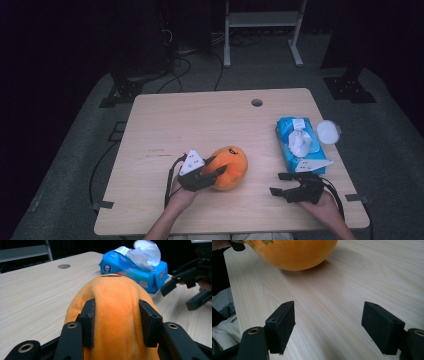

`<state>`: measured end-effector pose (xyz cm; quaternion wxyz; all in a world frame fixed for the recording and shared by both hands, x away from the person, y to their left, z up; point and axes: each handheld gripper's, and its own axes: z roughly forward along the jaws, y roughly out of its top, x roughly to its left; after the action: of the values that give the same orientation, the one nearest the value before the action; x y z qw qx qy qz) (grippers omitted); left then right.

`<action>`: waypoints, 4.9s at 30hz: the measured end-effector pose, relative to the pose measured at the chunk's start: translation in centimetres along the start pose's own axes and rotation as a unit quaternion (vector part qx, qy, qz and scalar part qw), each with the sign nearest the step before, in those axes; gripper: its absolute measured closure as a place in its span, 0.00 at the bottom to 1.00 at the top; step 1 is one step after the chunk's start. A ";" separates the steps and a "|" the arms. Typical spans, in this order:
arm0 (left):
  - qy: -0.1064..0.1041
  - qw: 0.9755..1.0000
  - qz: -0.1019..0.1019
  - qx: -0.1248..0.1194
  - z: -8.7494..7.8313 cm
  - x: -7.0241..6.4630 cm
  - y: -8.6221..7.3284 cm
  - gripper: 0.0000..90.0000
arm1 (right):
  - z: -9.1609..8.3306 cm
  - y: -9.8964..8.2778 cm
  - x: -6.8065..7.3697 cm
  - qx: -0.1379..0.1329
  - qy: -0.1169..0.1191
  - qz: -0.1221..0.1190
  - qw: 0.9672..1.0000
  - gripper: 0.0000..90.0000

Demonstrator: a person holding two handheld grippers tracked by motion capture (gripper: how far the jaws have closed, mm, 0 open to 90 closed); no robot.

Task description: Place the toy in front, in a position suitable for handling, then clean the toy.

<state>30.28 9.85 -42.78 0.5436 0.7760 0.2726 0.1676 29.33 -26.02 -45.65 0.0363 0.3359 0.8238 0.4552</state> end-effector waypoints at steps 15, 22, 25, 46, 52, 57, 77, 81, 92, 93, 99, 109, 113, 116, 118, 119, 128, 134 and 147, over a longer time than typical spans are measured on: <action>-0.017 1.000 0.012 0.007 0.9 -0.6 -0.7 0.59 | -1.0 0.2 -0.3 -0.023 -0.014 -0.001 1.000 0.29; -0.009 1.000 -0.005 0.004 0.5 -0.4 -0.3 0.31 | -1.2 0.5 -0.1 -0.031 -0.016 -0.005 0.999 0.29; -0.008 1.000 -0.006 0.003 0.2 -0.3 -0.2 0.30 | -1.6 0.8 -0.1 -0.040 -0.024 -0.009 0.999 0.29; 0.006 1.000 -0.004 0.013 -1.0 0.2 -0.3 0.24 | -5.2 5.2 -5.9 -0.107 -0.216 -0.017 0.970 0.29; 0.006 1.000 -0.002 0.020 -1.2 0.4 -0.4 0.23 | -3.2 5.3 -7.5 -0.085 -0.225 0.005 0.971 0.30; 0.007 1.000 -0.004 0.023 -1.2 0.5 -0.5 0.23 | -2.0 4.8 -8.2 -0.058 -0.249 0.016 0.967 0.42; -0.008 0.998 0.004 0.060 -1.0 0.0 -1.3 0.23 | -3.2 3.5 -9.6 -0.075 -0.247 0.077 0.963 0.96; -0.006 0.998 0.009 0.060 -0.7 0.1 -1.5 0.26 | -4.0 3.4 -9.4 -0.089 -0.228 0.081 0.966 0.98; -0.007 0.998 0.006 0.059 -0.6 0.4 -1.5 0.26 | -6.7 4.0 -4.3 -0.122 -0.162 0.021 0.979 0.98; -0.007 0.998 0.006 0.058 -0.6 0.4 -1.6 0.26 | -6.8 4.1 -3.6 -0.126 -0.150 0.014 0.980 0.98; -0.008 0.998 0.010 0.059 -0.7 0.4 -1.6 0.26 | -6.8 4.6 1.4 -0.131 -0.077 -0.023 0.988 0.98; -0.011 0.998 0.011 0.056 -0.6 0.4 -1.6 0.26 | -4.4 4.6 7.9 -0.069 0.066 -0.048 0.994 0.98; -0.012 0.998 0.010 0.056 -0.6 0.4 -1.6 0.26 | -3.0 5.2 8.5 -0.046 0.079 -0.062 0.994 0.98; -0.014 0.998 0.014 0.056 -0.6 0.4 -1.6 0.26 | -1.6 6.1 7.6 -0.044 0.070 -0.062 0.995 0.98; -0.016 0.998 0.016 0.057 -0.6 0.4 -1.6 0.26 | -0.4 6.8 7.0 -0.040 0.060 -0.068 0.995 0.97; -0.017 0.998 0.017 0.058 -0.6 0.4 -1.6 0.26 | 0.2 7.2 6.8 -0.037 0.045 -0.077 0.995 0.97; -0.021 0.998 0.018 0.060 -0.6 0.5 -1.6 0.26 | 4.5 7.9 6.7 -0.044 -0.011 -0.140 0.989 0.79; -0.023 0.997 0.020 0.066 -0.4 0.5 -1.6 0.27 | 5.5 7.6 7.1 -0.054 -0.012 -0.168 0.984 0.66; -0.045 0.993 0.061 0.087 -0.6 -0.6 -1.4 0.22 | 7.4 7.4 7.2 -0.062 -0.058 -0.160 0.983 0.89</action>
<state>29.14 10.32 -43.83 0.4743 0.8423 0.2135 0.1411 30.29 -13.80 -42.46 0.1775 0.2229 0.8334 0.4735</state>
